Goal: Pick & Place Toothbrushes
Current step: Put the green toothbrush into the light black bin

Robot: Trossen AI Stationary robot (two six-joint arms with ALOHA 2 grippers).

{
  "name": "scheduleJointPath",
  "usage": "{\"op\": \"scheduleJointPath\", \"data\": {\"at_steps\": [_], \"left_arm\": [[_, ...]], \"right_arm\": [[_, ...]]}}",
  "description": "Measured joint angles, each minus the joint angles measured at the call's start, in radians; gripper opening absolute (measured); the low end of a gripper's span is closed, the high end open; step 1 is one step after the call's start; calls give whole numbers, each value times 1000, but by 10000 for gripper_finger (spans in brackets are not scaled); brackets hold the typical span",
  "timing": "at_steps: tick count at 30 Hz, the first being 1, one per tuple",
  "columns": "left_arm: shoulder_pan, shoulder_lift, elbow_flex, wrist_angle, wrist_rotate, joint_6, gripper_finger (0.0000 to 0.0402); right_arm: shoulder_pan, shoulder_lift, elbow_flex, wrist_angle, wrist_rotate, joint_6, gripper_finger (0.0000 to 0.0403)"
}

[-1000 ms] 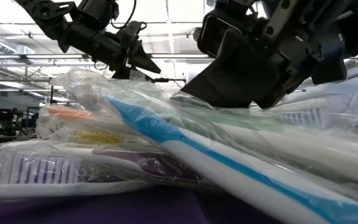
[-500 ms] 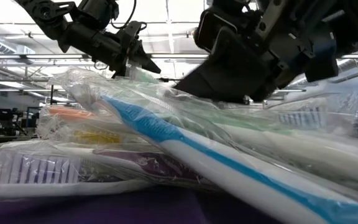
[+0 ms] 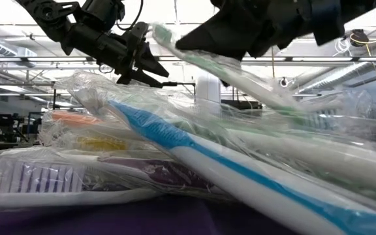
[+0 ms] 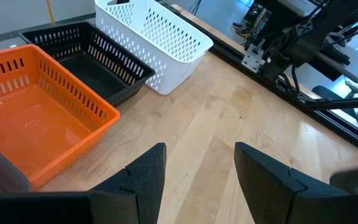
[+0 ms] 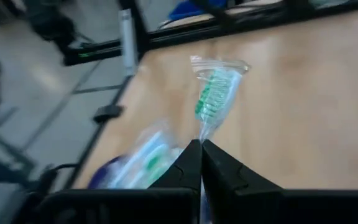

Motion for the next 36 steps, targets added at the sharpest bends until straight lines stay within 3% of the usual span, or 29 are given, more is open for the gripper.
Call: {"op": "scheduleJointPath", "data": {"at_steps": [5,14,30,36], "left_arm": [[-1,0,0,2,0,-1,191],[-32,0,0,51,0,11,191],[-153,0,0,134,4,198,191],[-221,0,0,233,54,264,191]], "right_arm": [[-26,-70,0,-61,121,-81,0],[-74,-160,-1,-91,236,-181,0],[-125,-303,-1,-53,316,-318,0],[-125,-312,-1,-9,317,-349,0]]}}
